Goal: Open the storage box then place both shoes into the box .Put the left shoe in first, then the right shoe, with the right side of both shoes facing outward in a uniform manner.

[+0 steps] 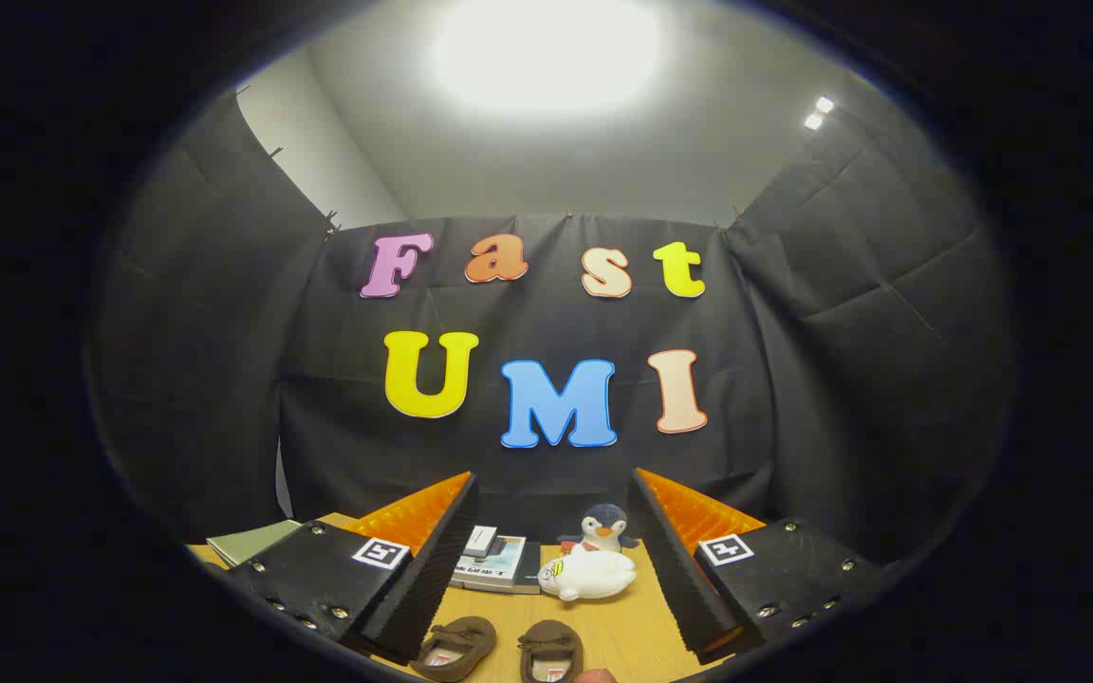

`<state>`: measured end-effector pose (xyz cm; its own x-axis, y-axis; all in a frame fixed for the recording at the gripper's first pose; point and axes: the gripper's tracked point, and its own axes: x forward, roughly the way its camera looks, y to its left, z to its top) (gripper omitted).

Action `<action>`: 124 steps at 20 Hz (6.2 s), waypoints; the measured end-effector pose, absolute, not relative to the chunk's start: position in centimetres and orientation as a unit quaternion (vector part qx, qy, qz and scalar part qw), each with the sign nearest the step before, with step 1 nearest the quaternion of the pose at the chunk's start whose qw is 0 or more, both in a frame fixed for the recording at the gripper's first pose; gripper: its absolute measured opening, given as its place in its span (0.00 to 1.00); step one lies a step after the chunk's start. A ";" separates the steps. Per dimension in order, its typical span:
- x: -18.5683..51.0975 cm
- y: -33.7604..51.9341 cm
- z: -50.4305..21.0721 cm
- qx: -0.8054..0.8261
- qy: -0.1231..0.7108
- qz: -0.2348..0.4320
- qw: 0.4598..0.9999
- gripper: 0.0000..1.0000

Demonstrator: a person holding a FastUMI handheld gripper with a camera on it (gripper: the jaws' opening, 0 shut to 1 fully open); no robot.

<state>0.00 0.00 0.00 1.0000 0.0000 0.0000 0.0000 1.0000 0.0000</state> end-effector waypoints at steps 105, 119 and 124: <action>-0.4 28.3 -19.8 0.595 0.396 0.196 0.672 0.03; 2.3 36.8 -8.1 0.498 0.351 0.297 0.735 0.04; 2.1 41.5 -6.4 0.445 0.344 0.320 0.762 0.06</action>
<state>2.07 41.48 -6.40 0.5577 0.7946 -0.2399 -0.1825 0.3993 0.8985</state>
